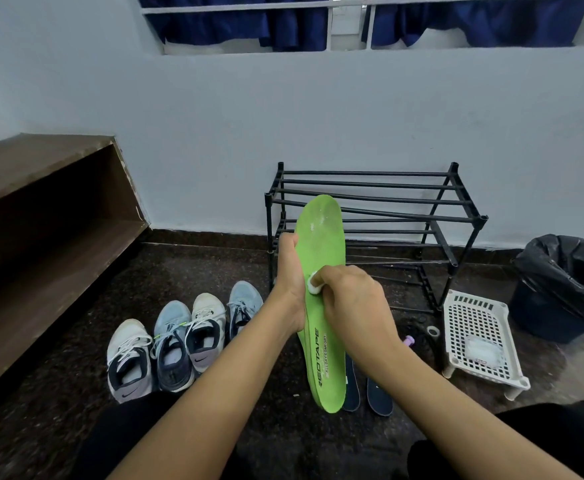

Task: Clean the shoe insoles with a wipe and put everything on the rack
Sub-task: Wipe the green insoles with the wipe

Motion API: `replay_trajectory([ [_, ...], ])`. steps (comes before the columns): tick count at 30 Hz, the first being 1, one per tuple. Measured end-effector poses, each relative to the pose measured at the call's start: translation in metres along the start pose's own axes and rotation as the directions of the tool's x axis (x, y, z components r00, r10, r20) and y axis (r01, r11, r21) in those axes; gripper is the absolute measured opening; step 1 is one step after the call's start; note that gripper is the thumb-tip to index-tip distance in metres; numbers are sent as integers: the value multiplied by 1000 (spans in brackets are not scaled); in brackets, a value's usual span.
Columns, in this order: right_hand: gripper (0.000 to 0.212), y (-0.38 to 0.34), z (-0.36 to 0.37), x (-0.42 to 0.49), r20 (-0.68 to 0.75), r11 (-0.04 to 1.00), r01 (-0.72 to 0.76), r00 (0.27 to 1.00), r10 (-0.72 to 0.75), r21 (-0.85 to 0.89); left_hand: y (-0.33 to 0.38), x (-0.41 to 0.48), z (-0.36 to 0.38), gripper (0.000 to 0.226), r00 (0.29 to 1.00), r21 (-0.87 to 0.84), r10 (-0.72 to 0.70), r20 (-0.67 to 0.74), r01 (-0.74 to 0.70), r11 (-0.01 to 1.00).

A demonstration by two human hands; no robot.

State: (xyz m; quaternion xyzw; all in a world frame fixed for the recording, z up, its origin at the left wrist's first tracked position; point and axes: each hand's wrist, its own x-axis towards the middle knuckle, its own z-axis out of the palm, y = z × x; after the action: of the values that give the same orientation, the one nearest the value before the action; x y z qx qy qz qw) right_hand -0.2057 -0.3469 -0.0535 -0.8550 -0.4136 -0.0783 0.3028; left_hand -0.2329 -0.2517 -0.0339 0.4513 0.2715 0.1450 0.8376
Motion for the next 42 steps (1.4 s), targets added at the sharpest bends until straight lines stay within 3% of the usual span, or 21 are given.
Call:
replay_trajectory([
  [10, 26, 14, -7, 19, -92, 997, -80, 992, 81, 6, -10, -3, 8, 52, 998, 49, -15, 66, 12, 999],
  [16, 29, 9, 0, 9, -40, 999, -46, 998, 46, 8, -5, 1, 4, 61, 999, 50, -22, 29, 20, 999],
  [20, 29, 10, -1, 9, 8, 999, -44, 999, 44, 4, -7, 1, 4, 54, 1000, 46, -9, 5, 9, 999],
  [27, 28, 23, -12, 22, -110, 991, -131, 985, 130, 0, -12, -3, 13, 52, 995, 66, -20, 97, 14, 998],
  [38, 27, 5, -8, 1, 35, 1000, -14, 999, 14, -6, -10, 2, 3, 54, 1000, 38, 4, 12, -4, 999],
  [42, 26, 15, -13, 13, -50, 1000, -19, 999, 19, -7, -9, -3, 7, 51, 998, 44, 13, 64, -16, 999],
])
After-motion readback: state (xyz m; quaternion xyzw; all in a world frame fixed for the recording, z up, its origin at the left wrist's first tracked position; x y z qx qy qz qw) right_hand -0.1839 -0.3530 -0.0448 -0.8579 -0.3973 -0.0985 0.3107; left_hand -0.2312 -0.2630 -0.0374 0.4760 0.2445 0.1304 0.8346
